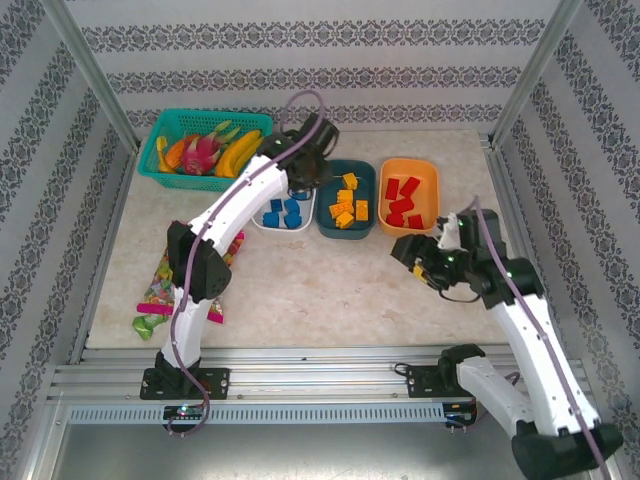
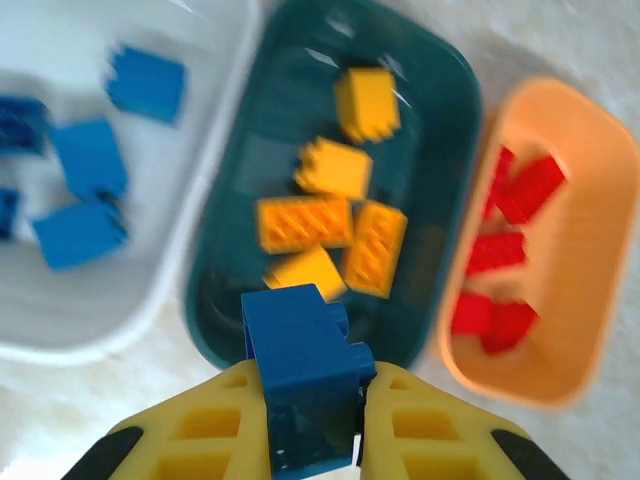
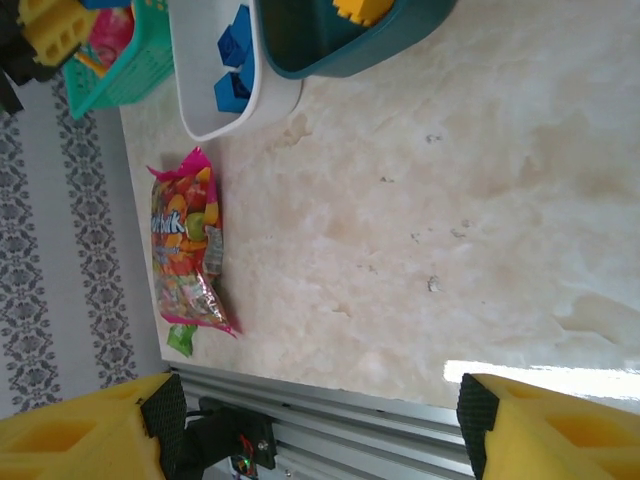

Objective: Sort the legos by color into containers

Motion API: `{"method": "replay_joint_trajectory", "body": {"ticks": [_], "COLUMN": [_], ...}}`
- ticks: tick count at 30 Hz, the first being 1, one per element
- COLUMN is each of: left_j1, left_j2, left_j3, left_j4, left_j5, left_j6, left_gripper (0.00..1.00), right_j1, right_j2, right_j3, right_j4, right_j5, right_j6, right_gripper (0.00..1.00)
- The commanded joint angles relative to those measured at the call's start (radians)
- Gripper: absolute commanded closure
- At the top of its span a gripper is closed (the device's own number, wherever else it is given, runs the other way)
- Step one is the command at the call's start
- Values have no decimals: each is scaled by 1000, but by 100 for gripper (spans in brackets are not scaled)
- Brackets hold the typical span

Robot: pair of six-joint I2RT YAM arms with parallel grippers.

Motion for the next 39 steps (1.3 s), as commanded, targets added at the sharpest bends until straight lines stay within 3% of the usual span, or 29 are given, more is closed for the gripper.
{"method": "replay_joint_trajectory", "body": {"ticks": [1, 6, 10, 15, 25, 32, 39], "left_j1": [70, 148, 189, 222, 234, 232, 216], "left_j2": [63, 170, 258, 339, 422, 385, 238], "left_j3": [32, 118, 180, 211, 227, 227, 202], "left_j4": [5, 29, 47, 84, 76, 54, 10], "left_j5": [-11, 5, 20, 26, 77, 77, 79], "left_j6": [119, 183, 215, 252, 246, 252, 255], "left_gripper": [83, 83, 83, 83, 81, 55, 41], "right_j1": [88, 163, 163, 162, 154, 150, 128], "right_j2": [88, 198, 286, 389, 404, 419, 390], "right_j3": [59, 47, 65, 157, 149, 212, 296], "right_j4": [188, 492, 641, 625, 596, 531, 428], "right_j5": [108, 235, 254, 224, 220, 217, 245], "right_j6": [73, 189, 219, 198, 196, 135, 36], "right_gripper": [26, 25, 23, 23, 23, 23, 22]}}
